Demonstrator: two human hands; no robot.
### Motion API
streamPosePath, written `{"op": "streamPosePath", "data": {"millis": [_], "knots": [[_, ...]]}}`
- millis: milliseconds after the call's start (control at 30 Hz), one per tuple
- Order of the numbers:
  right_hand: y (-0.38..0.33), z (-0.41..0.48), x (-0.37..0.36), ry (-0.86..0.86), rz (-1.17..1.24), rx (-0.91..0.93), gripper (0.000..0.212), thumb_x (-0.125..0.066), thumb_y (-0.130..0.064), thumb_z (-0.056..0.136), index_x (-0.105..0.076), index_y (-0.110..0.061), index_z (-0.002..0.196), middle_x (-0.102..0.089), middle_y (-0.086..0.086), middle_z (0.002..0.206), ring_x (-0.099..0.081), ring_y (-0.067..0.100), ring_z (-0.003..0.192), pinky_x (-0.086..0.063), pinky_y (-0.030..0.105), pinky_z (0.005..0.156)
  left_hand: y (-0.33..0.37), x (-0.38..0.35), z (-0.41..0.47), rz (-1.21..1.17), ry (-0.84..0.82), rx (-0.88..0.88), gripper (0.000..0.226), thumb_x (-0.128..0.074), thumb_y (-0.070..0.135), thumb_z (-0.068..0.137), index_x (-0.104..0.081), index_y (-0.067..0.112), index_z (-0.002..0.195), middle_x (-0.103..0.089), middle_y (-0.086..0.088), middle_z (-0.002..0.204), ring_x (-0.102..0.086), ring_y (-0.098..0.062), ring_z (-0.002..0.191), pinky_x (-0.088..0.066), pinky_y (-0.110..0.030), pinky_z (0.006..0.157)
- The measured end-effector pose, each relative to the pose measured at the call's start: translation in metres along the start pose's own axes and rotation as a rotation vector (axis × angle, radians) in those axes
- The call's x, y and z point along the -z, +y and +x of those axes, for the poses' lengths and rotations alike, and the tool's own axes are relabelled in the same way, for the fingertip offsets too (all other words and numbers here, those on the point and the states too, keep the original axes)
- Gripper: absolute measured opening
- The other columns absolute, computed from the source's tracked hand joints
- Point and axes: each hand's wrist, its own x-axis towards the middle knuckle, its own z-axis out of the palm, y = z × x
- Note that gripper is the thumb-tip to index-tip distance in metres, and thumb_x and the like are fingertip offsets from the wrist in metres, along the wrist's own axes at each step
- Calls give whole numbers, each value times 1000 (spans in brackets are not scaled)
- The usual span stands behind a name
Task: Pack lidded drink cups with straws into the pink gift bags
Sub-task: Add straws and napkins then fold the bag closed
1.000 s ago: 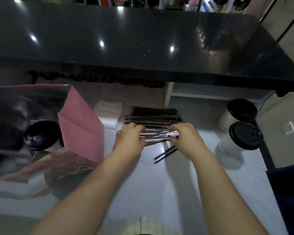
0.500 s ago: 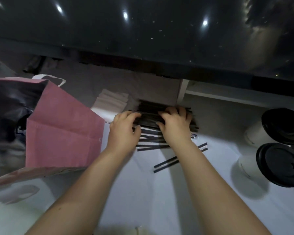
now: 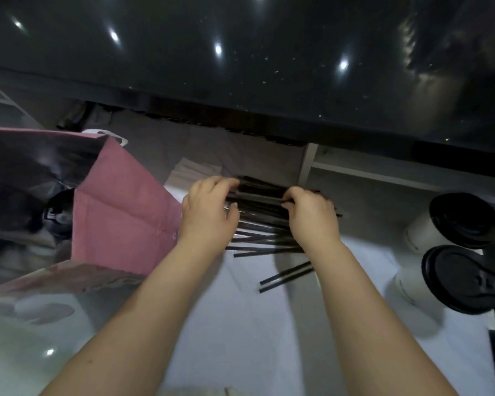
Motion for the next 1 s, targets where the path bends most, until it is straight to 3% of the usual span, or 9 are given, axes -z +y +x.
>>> {"op": "streamPosePath", "data": {"millis": [100,200,267,367,500,700,767,900,1000], "knots": [[1,-14,18,-90,8,-69,31,-47,1,92,-53,-21,113,-64,-1,103,-51,17,79,-33,27,59,7,15,-10,-16,19,-51,44,-63,13,86,-59,21,128,-56,0,130,-43,-24,125,-34,-41,103],[0,-28,32,-211,-12,-99,36,-44,-1,93,-45,-21,124,-60,3,109,-54,21,83,-39,31,63,13,30,-21,-38,59,-84,44,-63,13,86,-58,22,129,-56,1,129,-42,-23,125,-33,-40,104],[-3,-38,40,-207,31,-98,16,-42,-23,101,-46,-21,116,-59,1,99,-52,21,78,-37,34,59,18,38,-26,-50,72,-104,44,-63,13,86,-58,23,129,-56,2,128,-43,-23,124,-31,-36,103],[-12,-50,50,-160,108,-60,19,-44,-46,99,-43,-27,100,-52,-9,76,-49,15,69,-35,33,54,25,51,-31,-34,58,-158,45,-62,14,86,-57,24,130,-57,4,128,-44,-22,123,-32,-36,103],[-36,-54,64,-91,242,-4,14,-46,-41,100,-44,-30,91,-57,-4,74,-54,16,68,-46,38,62,36,77,-31,-7,108,-204,48,-63,16,85,-57,25,131,-56,2,130,-43,-23,124,-34,-39,100],[-85,-45,89,-77,460,57,20,-47,-31,99,-54,-33,81,-61,-4,68,-54,11,59,-46,37,56,23,133,-32,30,210,-216,42,-67,19,82,-63,27,122,-61,5,121,-49,-23,118,-36,-42,97],[-108,-39,91,-74,494,91,20,-48,-29,100,-56,-32,81,-60,-5,67,-51,5,56,-43,29,54,5,147,-37,45,214,-173,40,-66,21,83,-63,28,123,-61,6,122,-47,-22,120,-35,-42,98],[-154,-28,90,-78,545,145,20,-48,-35,100,-58,-30,83,-54,-17,60,-47,-2,52,-37,25,58,-35,179,-38,63,231,-97,41,-64,20,86,-60,30,126,-59,9,126,-45,-20,124,-35,-44,102],[-191,-19,90,-101,576,186,27,-47,-42,99,-61,-29,79,-47,-10,59,-40,2,46,-36,27,53,-65,203,-37,48,256,-68,41,-65,19,84,-60,32,122,-61,10,123,-48,-20,122,-39,-45,103]]}}
